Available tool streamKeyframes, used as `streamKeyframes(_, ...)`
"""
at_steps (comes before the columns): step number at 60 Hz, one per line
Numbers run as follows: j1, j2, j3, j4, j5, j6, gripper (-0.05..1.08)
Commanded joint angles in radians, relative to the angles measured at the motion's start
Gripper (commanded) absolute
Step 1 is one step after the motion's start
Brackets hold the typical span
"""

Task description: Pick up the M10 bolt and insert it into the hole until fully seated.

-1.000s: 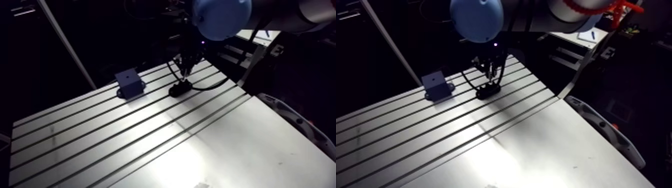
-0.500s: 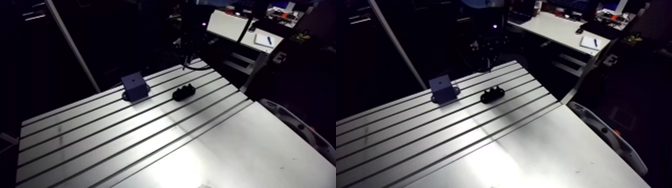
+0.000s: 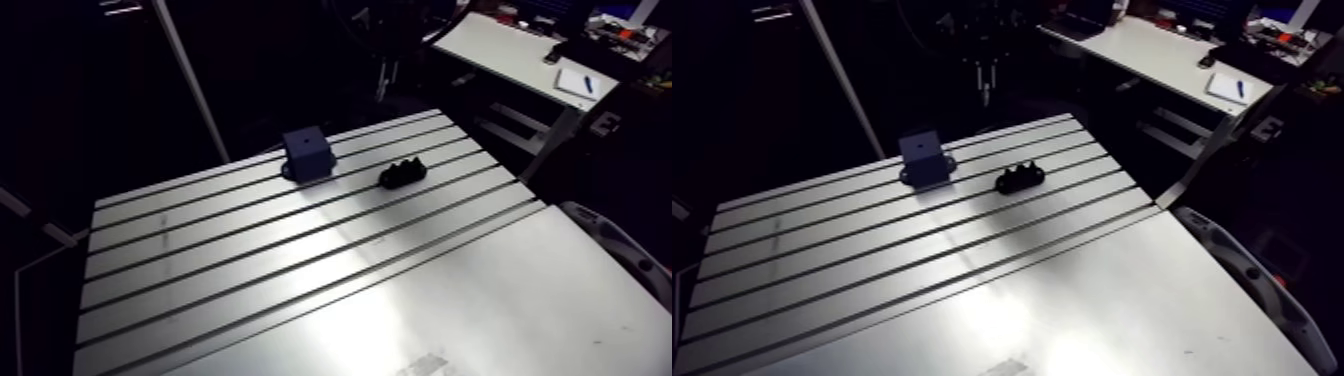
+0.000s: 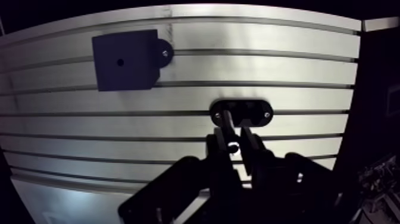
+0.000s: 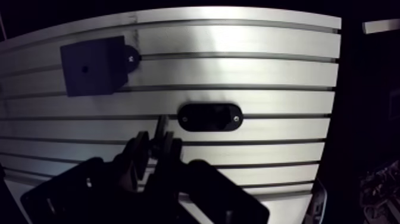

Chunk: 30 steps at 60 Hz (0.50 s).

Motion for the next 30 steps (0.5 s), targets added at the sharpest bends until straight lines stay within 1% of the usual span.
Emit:
streamKeyframes(1, 0.106, 0.062, -0.163, 0.180, -0.040, 0.094, 1.08)
streamKeyframes(6, 0.123, 0.079, -0.191, 0.197, -0.038, 0.108, 1.08)
streamKeyframes(8, 0.138, 0.102, -0.224, 0.230, -0.038, 0.117, 1.08)
streamKeyframes(10, 0.138, 0.102, -0.224, 0.230, -0.038, 0.117, 1.08)
streamKeyframes(14, 0.152, 0.128, -0.265, 0.261, -0.038, 0.130, 1.08)
streamKeyframes(21, 0.171, 0.155, -0.299, 0.268, -0.038, 0.149, 1.08)
streamKeyframes(30, 0.180, 0.174, -0.312, 0.270, -0.038, 0.168, 1.08)
